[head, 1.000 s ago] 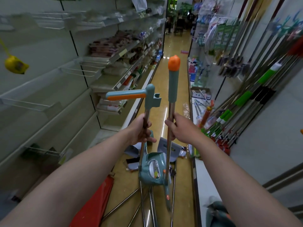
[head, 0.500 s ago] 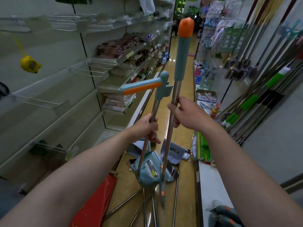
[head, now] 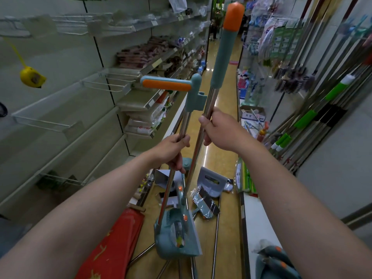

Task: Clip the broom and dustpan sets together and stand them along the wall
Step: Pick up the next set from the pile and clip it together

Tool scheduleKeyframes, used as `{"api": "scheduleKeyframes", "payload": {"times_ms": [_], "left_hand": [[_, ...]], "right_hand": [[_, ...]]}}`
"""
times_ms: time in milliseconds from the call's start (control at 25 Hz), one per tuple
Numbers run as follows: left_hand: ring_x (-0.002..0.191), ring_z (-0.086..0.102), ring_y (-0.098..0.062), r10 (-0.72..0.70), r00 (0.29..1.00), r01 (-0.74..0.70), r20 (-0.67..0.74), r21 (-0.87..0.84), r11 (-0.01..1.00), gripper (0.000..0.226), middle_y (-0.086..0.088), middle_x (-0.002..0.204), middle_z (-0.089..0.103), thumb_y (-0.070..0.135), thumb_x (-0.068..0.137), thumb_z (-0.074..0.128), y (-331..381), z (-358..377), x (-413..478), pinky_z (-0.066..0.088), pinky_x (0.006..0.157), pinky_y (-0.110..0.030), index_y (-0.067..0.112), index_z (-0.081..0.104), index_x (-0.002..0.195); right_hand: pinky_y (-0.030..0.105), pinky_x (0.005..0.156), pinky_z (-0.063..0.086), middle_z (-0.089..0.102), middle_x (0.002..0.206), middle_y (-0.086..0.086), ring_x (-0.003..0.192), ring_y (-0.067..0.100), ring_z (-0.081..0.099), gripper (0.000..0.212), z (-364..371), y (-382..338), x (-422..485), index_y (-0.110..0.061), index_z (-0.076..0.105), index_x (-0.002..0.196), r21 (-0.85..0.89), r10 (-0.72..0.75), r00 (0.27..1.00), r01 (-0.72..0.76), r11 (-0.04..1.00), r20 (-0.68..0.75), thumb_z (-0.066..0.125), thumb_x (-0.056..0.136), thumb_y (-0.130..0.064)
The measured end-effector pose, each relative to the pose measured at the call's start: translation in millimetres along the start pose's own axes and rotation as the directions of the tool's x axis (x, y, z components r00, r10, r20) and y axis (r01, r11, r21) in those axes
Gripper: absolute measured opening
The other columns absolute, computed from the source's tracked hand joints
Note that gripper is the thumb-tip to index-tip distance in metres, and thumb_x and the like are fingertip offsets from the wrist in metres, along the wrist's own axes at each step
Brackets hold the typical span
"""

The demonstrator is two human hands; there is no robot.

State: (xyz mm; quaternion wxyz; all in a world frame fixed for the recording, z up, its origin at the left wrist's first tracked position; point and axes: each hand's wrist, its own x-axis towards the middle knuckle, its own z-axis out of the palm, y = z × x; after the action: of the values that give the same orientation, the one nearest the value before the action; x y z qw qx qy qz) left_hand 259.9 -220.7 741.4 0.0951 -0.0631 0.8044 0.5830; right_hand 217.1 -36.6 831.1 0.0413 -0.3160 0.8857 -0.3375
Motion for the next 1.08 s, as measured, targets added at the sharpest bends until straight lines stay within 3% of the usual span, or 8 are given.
{"api": "scheduleKeyframes", "payload": {"times_ms": [240,360,440,560,720,880,1000,1080], "left_hand": [[0.054,0.063,-0.020,-0.048,0.997,0.035,0.061,0.204,0.978,0.041,-0.004,0.059,0.059,0.050,0.102,0.039,-9,-15,-7,0.051,0.052,-0.029,0.016,0.050,0.120],[0.107,0.062,-0.021,0.027,0.999,-0.036,0.029,0.419,0.907,0.054,0.003,0.106,0.063,0.071,0.091,0.039,-24,-28,-1,0.051,0.091,-0.040,0.027,0.056,0.119],[0.123,0.053,-0.019,0.018,0.999,-0.034,0.040,0.445,0.895,0.056,0.006,0.125,0.057,0.075,0.088,0.039,-27,-29,-4,0.043,0.105,-0.043,0.036,0.056,0.124],[0.133,0.043,-0.014,0.048,0.995,-0.061,0.091,0.152,0.987,0.041,0.009,0.138,0.048,0.046,0.102,0.042,-27,-15,-13,0.036,0.105,-0.036,0.036,0.047,0.142],[0.133,0.053,-0.018,0.138,0.989,-0.121,0.052,-0.249,0.961,0.043,0.004,0.140,0.060,0.040,0.097,0.050,-38,0,-10,0.032,0.114,-0.055,0.031,0.053,0.139],[0.127,0.059,-0.024,0.208,0.976,-0.219,-0.069,-0.350,0.911,0.040,-0.004,0.133,0.065,0.033,0.097,0.050,-26,11,-5,0.036,0.112,-0.053,0.027,0.054,0.137],[0.115,0.067,-0.029,0.218,0.952,-0.290,-0.215,-0.400,0.869,0.028,-0.013,0.119,0.071,0.028,0.102,0.046,-16,20,1,0.049,0.099,-0.047,0.028,0.056,0.128],[0.108,0.070,-0.028,0.230,0.930,-0.333,-0.288,-0.385,0.861,0.031,-0.012,0.111,0.073,0.036,0.096,0.049,-7,27,1,0.054,0.090,-0.042,0.025,0.060,0.123]], "right_hand": [[0.041,0.078,0.057,0.073,0.072,0.002,0.069,0.014,0.071,0.017,11,-7,7,-0.024,0.045,0.111,-0.009,-0.041,0.999,0.041,0.999,0.013,0.038,0.106,-0.038],[0.042,0.076,0.057,0.072,0.075,0.002,0.069,0.015,0.071,0.016,13,-9,7,-0.025,0.045,0.108,-0.008,-0.035,0.999,0.035,0.999,0.025,0.039,0.106,-0.038],[0.043,0.075,0.058,0.071,0.076,0.003,0.069,0.016,0.071,0.014,13,-7,6,-0.025,0.045,0.106,-0.004,-0.024,0.999,0.024,1.000,0.023,0.039,0.106,-0.038],[0.045,0.075,0.058,0.072,0.076,0.003,0.069,0.015,0.071,0.013,10,-8,6,-0.026,0.046,0.109,0.007,-0.028,0.998,0.027,1.000,0.058,0.041,0.105,-0.037],[0.042,0.071,0.060,0.072,0.071,0.004,0.062,0.013,0.071,0.014,-5,-16,10,-0.022,0.050,0.108,0.061,-0.065,0.995,0.061,0.996,0.071,0.043,0.105,-0.035],[0.035,0.066,0.058,0.071,0.068,0.003,0.059,0.011,0.071,0.013,-21,-25,13,-0.025,0.050,0.102,0.120,-0.117,0.993,0.113,0.986,0.023,0.043,0.105,-0.034],[0.036,0.066,0.059,0.072,0.069,0.006,0.058,0.013,0.071,0.019,-27,-33,17,-0.017,0.053,0.107,0.118,-0.144,0.989,0.145,0.982,-0.020,0.044,0.105,-0.034],[0.037,0.065,0.059,0.072,0.068,0.009,0.057,0.016,0.071,0.023,-30,-37,20,-0.013,0.053,0.106,0.121,-0.160,0.986,0.165,0.979,-0.051,0.044,0.105,-0.034]]}}
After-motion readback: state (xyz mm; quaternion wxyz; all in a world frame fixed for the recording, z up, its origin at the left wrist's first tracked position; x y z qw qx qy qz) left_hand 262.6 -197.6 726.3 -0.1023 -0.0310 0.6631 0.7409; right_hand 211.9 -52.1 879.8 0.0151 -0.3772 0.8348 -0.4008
